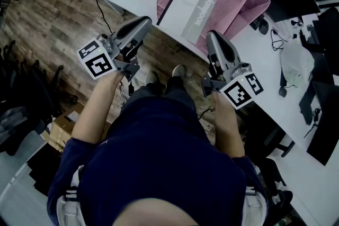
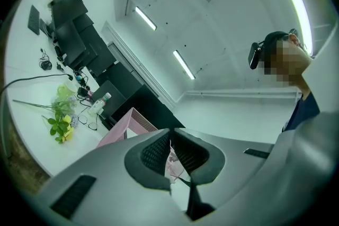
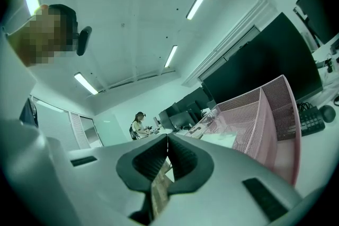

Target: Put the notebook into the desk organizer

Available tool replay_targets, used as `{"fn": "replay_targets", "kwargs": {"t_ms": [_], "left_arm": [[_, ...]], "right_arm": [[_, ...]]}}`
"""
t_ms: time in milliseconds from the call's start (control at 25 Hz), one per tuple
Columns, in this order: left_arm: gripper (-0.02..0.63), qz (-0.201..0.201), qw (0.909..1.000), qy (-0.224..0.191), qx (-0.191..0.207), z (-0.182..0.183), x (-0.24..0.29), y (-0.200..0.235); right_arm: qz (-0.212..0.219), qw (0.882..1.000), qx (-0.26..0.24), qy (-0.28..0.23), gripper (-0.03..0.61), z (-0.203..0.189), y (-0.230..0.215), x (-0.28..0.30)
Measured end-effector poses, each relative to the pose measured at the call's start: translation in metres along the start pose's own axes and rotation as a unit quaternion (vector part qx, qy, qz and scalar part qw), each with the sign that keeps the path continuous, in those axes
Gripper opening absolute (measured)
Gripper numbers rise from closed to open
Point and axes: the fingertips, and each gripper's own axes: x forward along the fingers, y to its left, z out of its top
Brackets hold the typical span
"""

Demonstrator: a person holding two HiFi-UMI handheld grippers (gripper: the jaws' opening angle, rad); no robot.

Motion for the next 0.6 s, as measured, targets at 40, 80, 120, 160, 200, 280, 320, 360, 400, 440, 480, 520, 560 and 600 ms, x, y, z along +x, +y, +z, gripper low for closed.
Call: {"fn": "replay_targets", "kwargs": {"t_ms": [40, 80, 120, 160, 200, 280, 320, 360, 400, 440, 480, 520, 560, 600], "left_arm": [[0.044, 0.0, 1.0, -0.002, 0.002, 0.002, 0.0, -0.001], [0.043, -0.001, 1.0, -0.003, 0.004, 0.004, 0.001, -0.002], [0.043, -0.001, 1.0, -0.004, 0.006, 0.006, 0.001, -0.003], [0.041, -0.002, 0.9999, -0.005, 0.009, 0.007, 0.002, -0.005], [0.04, -0.002, 0.9999, -0.005, 0.012, 0.009, 0.002, -0.006], [0.038, -0.003, 0.9999, -0.005, 0.016, 0.012, 0.003, -0.008], [0.038, -0.003, 0.9998, -0.005, 0.018, 0.013, 0.003, -0.008], [0.037, -0.004, 0.9998, -0.005, 0.02, 0.013, 0.004, -0.009], [0.036, -0.005, 0.9997, -0.004, 0.022, 0.014, 0.005, -0.01], [0.035, -0.006, 0.9997, -0.003, 0.024, 0.014, 0.005, -0.011], [0.035, -0.007, 0.9996, -0.002, 0.026, 0.015, 0.006, -0.012], [0.034, -0.008, 0.9996, -0.002, 0.027, 0.016, 0.007, -0.012], [0.032, -0.01, 0.9995, -0.001, 0.029, 0.016, 0.008, -0.013], [0.032, -0.01, 0.9995, 0.0, 0.03, 0.017, 0.008, -0.014]], "right_arm": [[0.001, 1.0, -0.001, 0.0, 0.008, 0.001, 0.0, 0.0], [0.001, 1.0, -0.003, 0.0, 0.008, 0.001, 0.001, 0.0], [0.002, 1.0, -0.005, -0.001, 0.008, 0.002, 0.002, 0.0], [0.003, 1.0, -0.007, -0.001, 0.008, 0.002, 0.003, 0.0], [0.003, 1.0, -0.009, -0.001, 0.008, 0.003, 0.004, 0.0], [0.006, 1.0, -0.013, -0.001, 0.008, 0.004, 0.006, 0.001], [0.007, 1.0, -0.014, -0.001, 0.008, 0.005, 0.007, 0.001], [0.008, 1.0, -0.016, -0.001, 0.008, 0.005, 0.007, 0.002], [0.009, 1.0, -0.017, 0.0, 0.008, 0.005, 0.008, 0.002], [0.01, 1.0, -0.019, 0.0, 0.008, 0.006, 0.008, 0.002], [0.011, 1.0, -0.02, 0.0, 0.008, 0.006, 0.009, 0.003], [0.012, 1.0, -0.021, 0.0, 0.008, 0.006, 0.009, 0.003], [0.013, 1.0, -0.022, -0.001, 0.006, 0.007, 0.01, 0.003], [0.014, 1.0, -0.023, -0.001, 0.006, 0.007, 0.01, 0.004]]}}
